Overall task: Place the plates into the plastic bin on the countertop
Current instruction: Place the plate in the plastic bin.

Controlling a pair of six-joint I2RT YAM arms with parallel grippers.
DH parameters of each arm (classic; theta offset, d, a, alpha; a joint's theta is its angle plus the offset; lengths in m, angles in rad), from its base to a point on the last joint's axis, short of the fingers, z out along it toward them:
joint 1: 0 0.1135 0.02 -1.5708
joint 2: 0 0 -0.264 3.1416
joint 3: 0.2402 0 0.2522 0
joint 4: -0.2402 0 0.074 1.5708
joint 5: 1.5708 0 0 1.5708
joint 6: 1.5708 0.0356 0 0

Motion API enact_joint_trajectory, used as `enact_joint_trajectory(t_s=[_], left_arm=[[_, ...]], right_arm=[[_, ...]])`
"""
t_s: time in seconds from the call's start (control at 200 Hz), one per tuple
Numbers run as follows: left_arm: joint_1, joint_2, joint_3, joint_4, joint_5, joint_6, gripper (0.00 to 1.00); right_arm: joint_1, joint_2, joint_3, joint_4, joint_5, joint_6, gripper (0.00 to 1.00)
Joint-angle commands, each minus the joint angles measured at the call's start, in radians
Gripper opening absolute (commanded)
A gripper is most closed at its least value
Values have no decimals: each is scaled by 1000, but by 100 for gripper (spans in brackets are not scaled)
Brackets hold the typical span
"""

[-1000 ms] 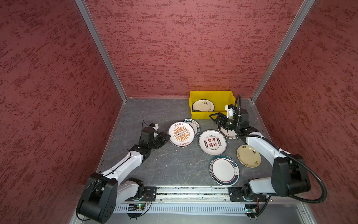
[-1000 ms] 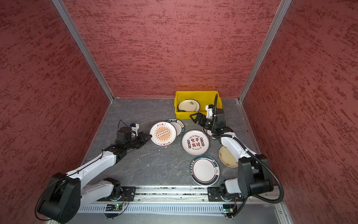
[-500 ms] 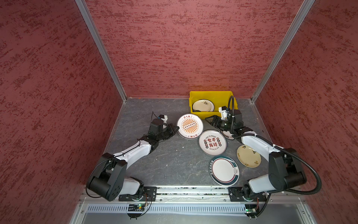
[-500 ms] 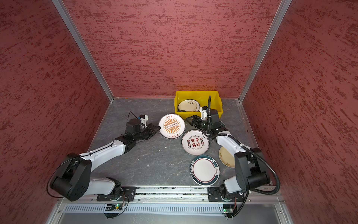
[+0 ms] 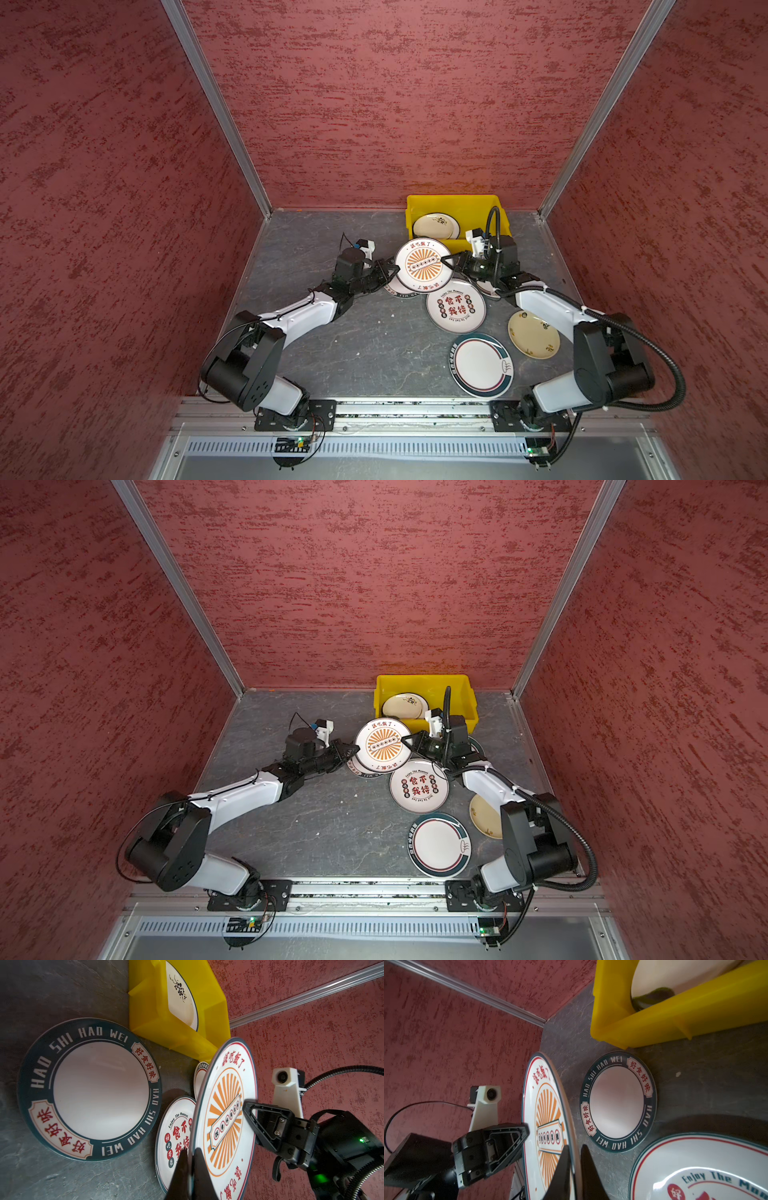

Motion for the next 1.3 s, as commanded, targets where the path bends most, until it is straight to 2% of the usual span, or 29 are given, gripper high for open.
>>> enact_joint_trajectory(t_s=[0.0,0.105,0.18,0.23,0.281,0.401,0.471,0.556,0.736,1.002,1.162,1.298], left_arm=[[-7,0,44,58,22,28,0],[-4,10,50,55,24,32,0],[1,21,58,55,31,32,12],[2,28,65,58,40,33,23],[6,34,69,58,48,33,44],[8,29,66,71,56,38,70],[11,17,62,70,51,45,81],[17,0,53,62,46,55,88],[45,-38,24,49,31,69,99],[78,-108,-21,34,7,100,99],[98,-149,-64,30,23,170,99],[106,-166,-102,24,20,239,99]], right_arm=[[6,19,8,-10,32,-18,0],[6,17,16,-20,36,-16,0],[6,10,17,-23,41,-18,0],[6,5,17,-30,49,-18,0],[6,3,19,-36,56,-18,0],[4,-1,24,-46,64,-19,0],[5,-2,29,-57,73,-25,0],[4,-4,37,-74,80,-32,0],[4,-22,56,-106,106,-46,0],[-2,-20,120,-175,160,-91,0],[-27,18,205,-201,184,-116,0],[-64,56,306,-236,271,-146,0]])
